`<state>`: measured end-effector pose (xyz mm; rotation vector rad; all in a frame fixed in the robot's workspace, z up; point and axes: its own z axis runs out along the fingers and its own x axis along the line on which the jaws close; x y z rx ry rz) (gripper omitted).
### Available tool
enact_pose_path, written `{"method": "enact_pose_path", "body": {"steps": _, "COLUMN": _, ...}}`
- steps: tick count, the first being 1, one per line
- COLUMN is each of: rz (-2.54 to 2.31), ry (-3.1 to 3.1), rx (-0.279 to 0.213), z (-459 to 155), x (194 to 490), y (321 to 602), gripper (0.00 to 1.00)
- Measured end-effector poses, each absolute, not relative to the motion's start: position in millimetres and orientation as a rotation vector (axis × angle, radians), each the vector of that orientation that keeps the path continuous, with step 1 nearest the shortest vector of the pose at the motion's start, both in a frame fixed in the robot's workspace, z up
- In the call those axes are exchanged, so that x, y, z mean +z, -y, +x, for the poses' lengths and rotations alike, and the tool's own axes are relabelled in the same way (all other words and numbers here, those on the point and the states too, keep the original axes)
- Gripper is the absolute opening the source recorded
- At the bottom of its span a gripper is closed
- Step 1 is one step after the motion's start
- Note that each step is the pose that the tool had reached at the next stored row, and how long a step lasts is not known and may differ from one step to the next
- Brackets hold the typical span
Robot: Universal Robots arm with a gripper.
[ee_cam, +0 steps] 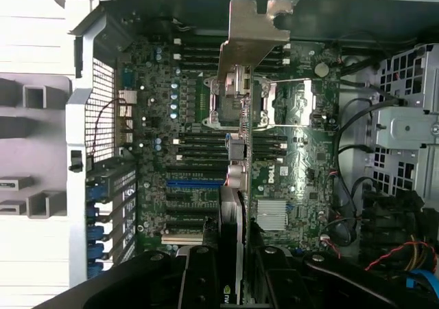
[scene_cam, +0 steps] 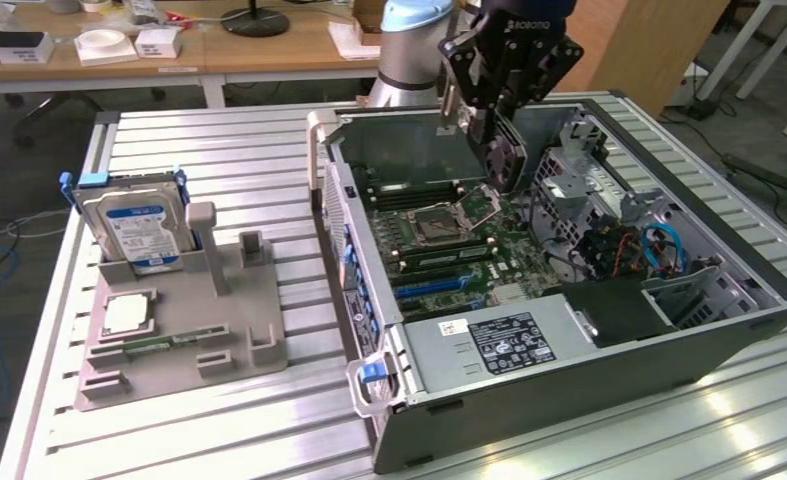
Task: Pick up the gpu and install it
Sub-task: 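Pick up the gpu and move the gpu toward the slot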
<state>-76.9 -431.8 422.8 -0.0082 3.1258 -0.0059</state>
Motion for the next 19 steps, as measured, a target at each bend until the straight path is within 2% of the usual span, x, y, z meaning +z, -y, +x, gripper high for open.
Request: {"method": "enact_pose_path", "body": {"steps": 19, "rz": -0.008, "ry": -3.126, "rx": -0.006, "z": -44, "x": 423, "y": 432, "gripper": 0.27}}
